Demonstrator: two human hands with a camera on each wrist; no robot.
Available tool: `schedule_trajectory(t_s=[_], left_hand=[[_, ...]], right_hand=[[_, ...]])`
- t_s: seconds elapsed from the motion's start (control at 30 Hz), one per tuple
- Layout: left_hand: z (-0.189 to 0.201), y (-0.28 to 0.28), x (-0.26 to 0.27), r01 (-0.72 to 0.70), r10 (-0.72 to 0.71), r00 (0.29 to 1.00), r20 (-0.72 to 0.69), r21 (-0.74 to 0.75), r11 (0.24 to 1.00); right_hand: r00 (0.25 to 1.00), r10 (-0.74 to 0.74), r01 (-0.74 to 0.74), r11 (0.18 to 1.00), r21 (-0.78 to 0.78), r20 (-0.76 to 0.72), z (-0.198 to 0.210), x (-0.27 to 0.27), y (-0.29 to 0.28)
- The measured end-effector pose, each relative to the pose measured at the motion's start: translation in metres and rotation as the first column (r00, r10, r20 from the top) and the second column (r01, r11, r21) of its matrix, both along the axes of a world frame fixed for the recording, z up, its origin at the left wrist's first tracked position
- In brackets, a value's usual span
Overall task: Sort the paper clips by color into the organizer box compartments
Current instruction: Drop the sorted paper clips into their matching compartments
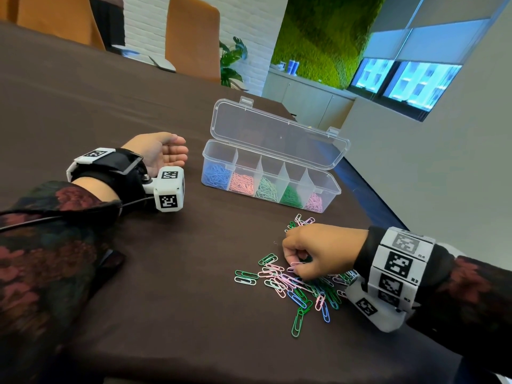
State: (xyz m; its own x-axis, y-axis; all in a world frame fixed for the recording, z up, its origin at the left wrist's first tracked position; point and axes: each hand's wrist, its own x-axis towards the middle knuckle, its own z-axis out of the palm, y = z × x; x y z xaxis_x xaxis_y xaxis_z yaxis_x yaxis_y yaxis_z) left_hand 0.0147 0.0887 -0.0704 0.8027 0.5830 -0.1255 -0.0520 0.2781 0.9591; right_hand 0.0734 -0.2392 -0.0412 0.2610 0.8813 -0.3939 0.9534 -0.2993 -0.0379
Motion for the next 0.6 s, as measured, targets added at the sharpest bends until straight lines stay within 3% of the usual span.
schedule_trajectory(t_s=[0.1, 0.17, 0.27, 0.37, 0.5, 0.6], left_hand=[[0.000, -0.001, 0.000, 0.001, -0.001, 1.000, 0.003, -0.002, 1.000], [0.000, -0.002, 0.000, 0.001, -0.001, 1.000, 0.002, -0.004, 1.000], [0.000, 0.000, 0.000, 0.000, 0.000, 1.000, 0.007, -0.008, 1.000], [0.000, 0.001, 0.000, -0.001, 0.001, 1.000, 0.008, -0.011, 1.000], [-0.001, -0.001, 0.001, 0.001, -0.001, 1.000, 0.011, -0.005, 1.000], [0.000, -0.002, 0.002, -0.001, 0.001, 1.000, 0.014, -0.005, 1.000]], right_hand=[[0.987, -0.094, 0.102, 0.993, 0.059, -0.128, -0.001, 0.006, -0.001], [0.933, -0.181, 0.230, 0.965, 0.126, -0.312, 0.003, 0.011, -0.002], [0.693, -0.268, 0.527, 0.822, 0.217, -0.670, 0.010, 0.021, -0.003], [0.416, -0.207, 0.768, 0.602, 0.219, -0.886, 0.014, 0.032, -0.004], [0.084, -0.042, 0.945, 0.321, 0.066, -0.996, 0.012, 0.047, -0.005], [-0.063, 0.025, 0.976, 0.210, -0.057, -0.998, 0.007, 0.054, -0.006]])
